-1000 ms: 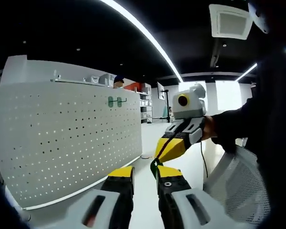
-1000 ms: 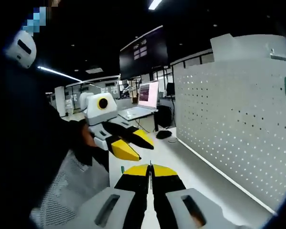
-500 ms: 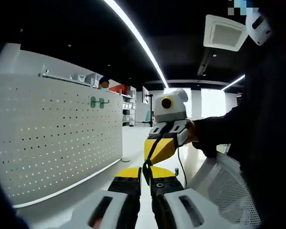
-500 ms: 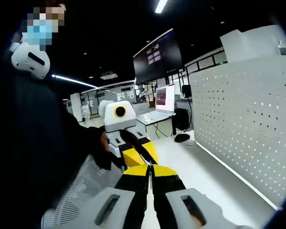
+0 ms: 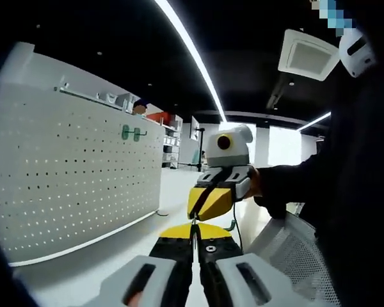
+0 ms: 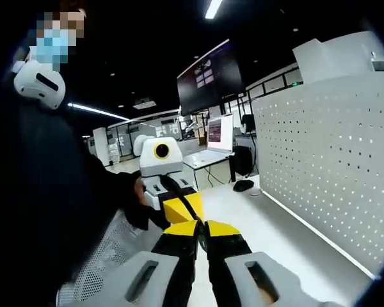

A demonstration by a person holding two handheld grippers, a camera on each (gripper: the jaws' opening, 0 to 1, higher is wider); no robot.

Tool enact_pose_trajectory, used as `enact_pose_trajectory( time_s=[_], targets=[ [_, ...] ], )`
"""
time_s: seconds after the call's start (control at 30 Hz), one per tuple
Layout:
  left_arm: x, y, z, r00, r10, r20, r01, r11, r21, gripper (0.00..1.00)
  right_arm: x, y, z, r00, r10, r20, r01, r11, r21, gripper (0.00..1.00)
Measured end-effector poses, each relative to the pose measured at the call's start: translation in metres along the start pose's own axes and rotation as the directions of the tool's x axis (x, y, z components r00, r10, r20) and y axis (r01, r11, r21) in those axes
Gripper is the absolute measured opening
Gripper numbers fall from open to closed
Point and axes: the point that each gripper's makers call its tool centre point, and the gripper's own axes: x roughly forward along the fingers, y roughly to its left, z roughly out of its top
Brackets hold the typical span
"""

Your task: Insert the hook assembly into the mounting plate slot until the hook locks in place.

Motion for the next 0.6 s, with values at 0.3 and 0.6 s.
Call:
enact_pose_trajectory(
  time_s=[0.3, 0.6],
  targets=[
    [-0.008, 0.026, -0.002, 0.990, 0.140, -0.014, -0.140, 0.990, -0.001, 0.01, 0.003, -0.013, 0.009, 0.993, -0.113, 0.031, 0.113, 0.994, -0.004, 0.03],
    [-0.020, 0.057, -0.007, 0.954, 0.296, -0.037, -0.297, 0.955, -0.019, 0.01, 0.013, -0.016, 0.006, 0.983, -0.184, 0.020, 0.185, 0.981, -0.056, 0.09]
  ],
)
